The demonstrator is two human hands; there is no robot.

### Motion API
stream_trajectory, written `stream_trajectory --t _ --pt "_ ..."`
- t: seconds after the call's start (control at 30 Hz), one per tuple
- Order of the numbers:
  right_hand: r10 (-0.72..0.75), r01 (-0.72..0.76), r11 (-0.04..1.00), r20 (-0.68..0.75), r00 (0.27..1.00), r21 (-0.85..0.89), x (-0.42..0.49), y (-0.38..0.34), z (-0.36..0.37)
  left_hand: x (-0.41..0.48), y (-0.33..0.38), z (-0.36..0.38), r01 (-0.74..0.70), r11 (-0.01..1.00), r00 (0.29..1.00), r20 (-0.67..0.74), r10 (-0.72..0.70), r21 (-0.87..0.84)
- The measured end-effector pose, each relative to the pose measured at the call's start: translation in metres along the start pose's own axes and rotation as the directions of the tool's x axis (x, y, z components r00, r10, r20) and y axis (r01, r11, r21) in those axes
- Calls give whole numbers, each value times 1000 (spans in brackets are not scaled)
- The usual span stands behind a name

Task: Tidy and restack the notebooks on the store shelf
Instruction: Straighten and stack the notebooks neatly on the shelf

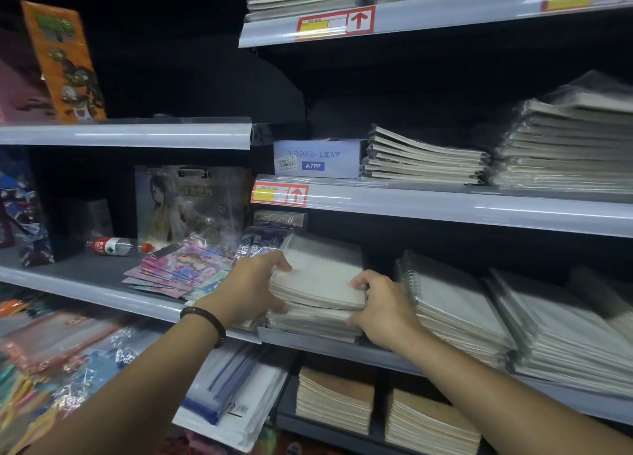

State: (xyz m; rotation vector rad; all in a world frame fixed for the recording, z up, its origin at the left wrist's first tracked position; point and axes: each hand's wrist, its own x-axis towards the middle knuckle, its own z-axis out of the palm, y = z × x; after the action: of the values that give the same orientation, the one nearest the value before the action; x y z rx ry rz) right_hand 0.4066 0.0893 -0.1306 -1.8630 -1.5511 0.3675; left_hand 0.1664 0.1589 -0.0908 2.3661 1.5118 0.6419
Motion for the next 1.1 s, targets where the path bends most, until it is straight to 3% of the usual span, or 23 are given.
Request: stream_trajectory --t 0.3,0.57,0.73,1.1 --pt "21 -9 994 -107 994 108 -1 8 2 8 2 -9 -49 998 999 6 49 32" --pt "99 -103 985 38 994 138 4 2 -13 13 -5 -6 -33 999 997 75 29 42" --pt "87 -88 996 81 993 2 8 -7 -18 14 1 -12 -46 995 989 146 32 91" --pt "-11 35 990 172 985 -139 2 -9 -17 10 -1 -8 -52 986 993 110 34 159"
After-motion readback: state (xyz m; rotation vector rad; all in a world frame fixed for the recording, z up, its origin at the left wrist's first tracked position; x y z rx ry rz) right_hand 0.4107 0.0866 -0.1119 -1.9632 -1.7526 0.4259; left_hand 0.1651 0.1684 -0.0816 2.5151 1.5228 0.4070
